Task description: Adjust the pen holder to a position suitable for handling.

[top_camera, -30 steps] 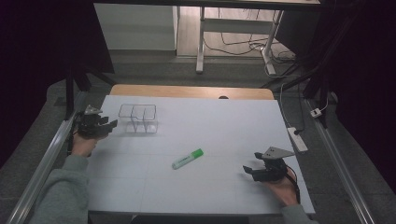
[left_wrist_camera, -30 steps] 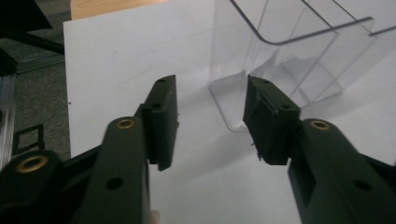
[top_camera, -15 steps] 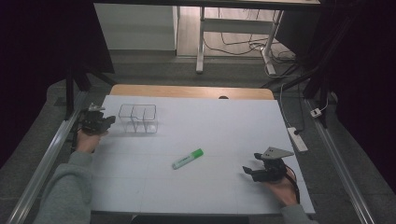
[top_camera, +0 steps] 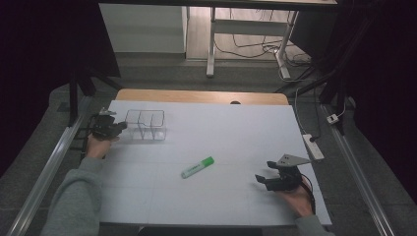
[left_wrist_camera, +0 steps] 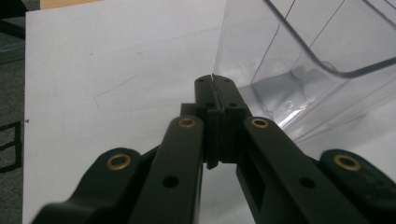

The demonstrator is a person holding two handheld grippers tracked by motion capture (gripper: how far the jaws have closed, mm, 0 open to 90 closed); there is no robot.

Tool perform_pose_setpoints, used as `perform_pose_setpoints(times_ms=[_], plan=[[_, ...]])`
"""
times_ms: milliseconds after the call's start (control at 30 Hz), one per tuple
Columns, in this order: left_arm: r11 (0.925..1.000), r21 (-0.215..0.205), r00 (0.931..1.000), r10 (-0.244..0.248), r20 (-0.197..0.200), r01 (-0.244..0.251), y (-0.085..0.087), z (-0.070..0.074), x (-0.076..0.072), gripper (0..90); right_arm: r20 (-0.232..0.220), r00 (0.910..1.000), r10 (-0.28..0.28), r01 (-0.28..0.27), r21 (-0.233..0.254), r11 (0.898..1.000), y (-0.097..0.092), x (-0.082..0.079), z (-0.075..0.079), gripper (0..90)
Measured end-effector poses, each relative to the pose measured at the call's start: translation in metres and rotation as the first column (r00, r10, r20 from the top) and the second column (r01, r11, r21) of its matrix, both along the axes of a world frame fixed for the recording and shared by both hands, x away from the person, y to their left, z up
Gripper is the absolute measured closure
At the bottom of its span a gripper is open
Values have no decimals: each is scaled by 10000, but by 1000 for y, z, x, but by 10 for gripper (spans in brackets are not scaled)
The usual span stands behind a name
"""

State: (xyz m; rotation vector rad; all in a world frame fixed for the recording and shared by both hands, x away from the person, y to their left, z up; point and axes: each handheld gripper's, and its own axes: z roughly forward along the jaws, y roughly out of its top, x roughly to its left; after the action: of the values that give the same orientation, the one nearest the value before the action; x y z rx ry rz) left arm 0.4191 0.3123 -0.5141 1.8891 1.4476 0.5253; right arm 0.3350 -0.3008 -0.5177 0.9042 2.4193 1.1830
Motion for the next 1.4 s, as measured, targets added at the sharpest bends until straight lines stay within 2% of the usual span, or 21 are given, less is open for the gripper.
perform_pose_setpoints(times_ms=[200,633,767,933,1100,1400], plan=[[9995,-285,9998,-151,-93,148,-1,-2,1,891,21,10000,-39,39,11,10000,-1,0,0,235],[9995,-194,9995,-234,-213,230,-4,-2,2,891,-34,10000,-35,35,-41,10000,0,1,-1,235],[9987,-394,9992,-324,-234,315,-7,-3,2,891,-35,10000,-20,19,-75,10000,1,1,-1,236],[9984,-353,9988,-440,-225,431,-12,-2,3,891,-37,10000,-37,37,-24,10000,1,1,-2,237],[9979,-357,9981,-556,-264,546,-17,-2,4,891,-70,10000,-38,36,-172,9998,1,1,-3,237],[9947,-466,9953,-927,-283,913,-32,-4,6,891,-60,10000,-58,57,-223,9997,2,1,-3,238]])
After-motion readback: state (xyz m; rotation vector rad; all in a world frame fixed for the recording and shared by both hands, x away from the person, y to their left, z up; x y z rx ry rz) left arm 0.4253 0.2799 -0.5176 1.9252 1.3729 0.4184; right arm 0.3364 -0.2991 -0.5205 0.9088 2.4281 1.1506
